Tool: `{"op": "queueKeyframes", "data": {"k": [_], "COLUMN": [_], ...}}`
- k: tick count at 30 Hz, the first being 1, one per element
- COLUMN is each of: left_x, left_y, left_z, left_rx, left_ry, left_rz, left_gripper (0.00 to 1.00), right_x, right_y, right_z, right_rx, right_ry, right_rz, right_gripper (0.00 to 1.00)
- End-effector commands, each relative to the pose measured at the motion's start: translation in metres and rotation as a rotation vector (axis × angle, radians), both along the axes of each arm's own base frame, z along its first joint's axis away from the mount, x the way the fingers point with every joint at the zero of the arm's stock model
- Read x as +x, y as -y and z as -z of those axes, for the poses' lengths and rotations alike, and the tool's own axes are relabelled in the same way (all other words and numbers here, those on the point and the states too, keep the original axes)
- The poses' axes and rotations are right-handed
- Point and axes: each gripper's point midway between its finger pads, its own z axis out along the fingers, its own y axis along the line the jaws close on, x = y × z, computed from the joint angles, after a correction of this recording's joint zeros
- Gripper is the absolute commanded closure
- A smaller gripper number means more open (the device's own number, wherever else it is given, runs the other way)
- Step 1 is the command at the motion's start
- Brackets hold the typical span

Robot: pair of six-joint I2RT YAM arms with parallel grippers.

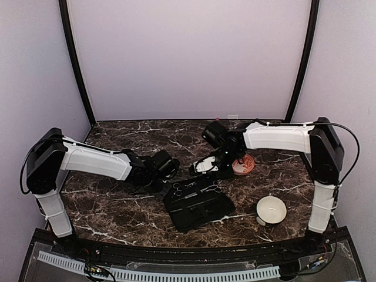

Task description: Sort the hair-cutting tools

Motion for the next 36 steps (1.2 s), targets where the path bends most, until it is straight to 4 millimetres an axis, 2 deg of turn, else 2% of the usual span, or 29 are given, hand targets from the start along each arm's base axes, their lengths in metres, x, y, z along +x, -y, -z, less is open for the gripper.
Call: {"op": "queueKeyframes", "data": {"k": [1, 6, 13, 20, 28, 36], "left_x": [0.002, 0.002, 0.001, 0.0, -0.002, -0.004], "left_y": [0.004, 0.004, 0.003, 0.002, 0.0, -0.001], "left_z": [-0.01, -0.013, -0.014, -0.012, -0.01, -0.008], "left_rx": [-0.047, -0.049, -0.059, -0.058, -0.053, -0.061], "left_ry": [0.017, 0.019, 0.017, 0.012, 0.007, 0.003], "left_rz": [-0.008, -0.008, -0.02, -0.022, -0.025, -0.03], "left_gripper": [1.0, 1.0, 1.0, 1.0, 1.0, 1.0], "right_x": [0.009, 0.006, -0.004, -0.009, -0.014, -0.021], "right_y": [0.021, 0.022, 0.018, 0.02, 0.021, 0.011], "right_z": [0.001, 0.01, 0.022, 0.035, 0.048, 0.058], "right_rx": [-0.003, -0.008, -0.004, -0.023, -0.061, -0.08], "right_ry": [-0.049, -0.082, -0.144, -0.175, -0.199, -0.199], "right_rz": [0.071, 0.064, 0.043, 0.032, 0.017, -0.013], "right_gripper": [0.77, 0.78, 0.72, 0.71, 0.76, 0.83]}}
